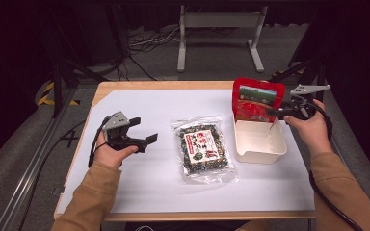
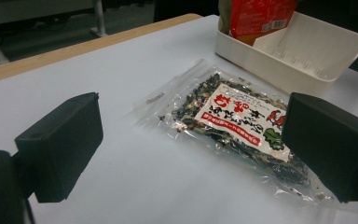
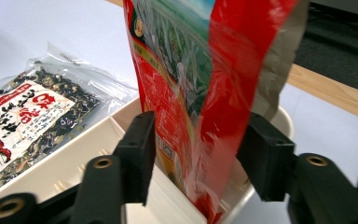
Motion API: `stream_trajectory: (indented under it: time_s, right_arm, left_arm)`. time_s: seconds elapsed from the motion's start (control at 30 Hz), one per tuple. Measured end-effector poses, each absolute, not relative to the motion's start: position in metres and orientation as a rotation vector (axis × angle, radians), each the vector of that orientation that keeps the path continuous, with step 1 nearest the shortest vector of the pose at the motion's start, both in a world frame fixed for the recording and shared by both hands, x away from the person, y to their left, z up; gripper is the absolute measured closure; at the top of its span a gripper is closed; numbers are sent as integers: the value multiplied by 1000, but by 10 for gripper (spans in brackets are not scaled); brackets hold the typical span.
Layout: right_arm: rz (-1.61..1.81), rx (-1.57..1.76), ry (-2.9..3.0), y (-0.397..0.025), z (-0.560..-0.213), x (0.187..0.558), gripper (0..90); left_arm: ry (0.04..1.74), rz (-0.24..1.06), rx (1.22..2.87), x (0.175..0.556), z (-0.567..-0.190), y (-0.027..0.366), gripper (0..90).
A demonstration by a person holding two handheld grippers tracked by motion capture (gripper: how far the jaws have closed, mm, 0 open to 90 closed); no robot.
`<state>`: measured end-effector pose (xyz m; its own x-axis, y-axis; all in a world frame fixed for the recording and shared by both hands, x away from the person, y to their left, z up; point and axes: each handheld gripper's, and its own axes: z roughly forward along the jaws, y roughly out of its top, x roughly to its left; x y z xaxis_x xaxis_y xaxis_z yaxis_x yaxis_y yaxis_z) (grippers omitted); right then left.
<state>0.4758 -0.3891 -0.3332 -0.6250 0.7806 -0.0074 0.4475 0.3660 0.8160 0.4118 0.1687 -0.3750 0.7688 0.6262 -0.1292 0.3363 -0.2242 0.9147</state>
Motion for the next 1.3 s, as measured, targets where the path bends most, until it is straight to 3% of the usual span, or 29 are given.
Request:
stream_trajectory:
  time_s: [0.8,1.3]
  right_arm:
    - [1249,1002,2140,-374,-305,400,387]
    - [1428,906,2212,-345,-317,368,445]
  left_arm:
    - [753,324,1880,416,-376,165,96]
    - [775,278,1960,421,-375,163,156]
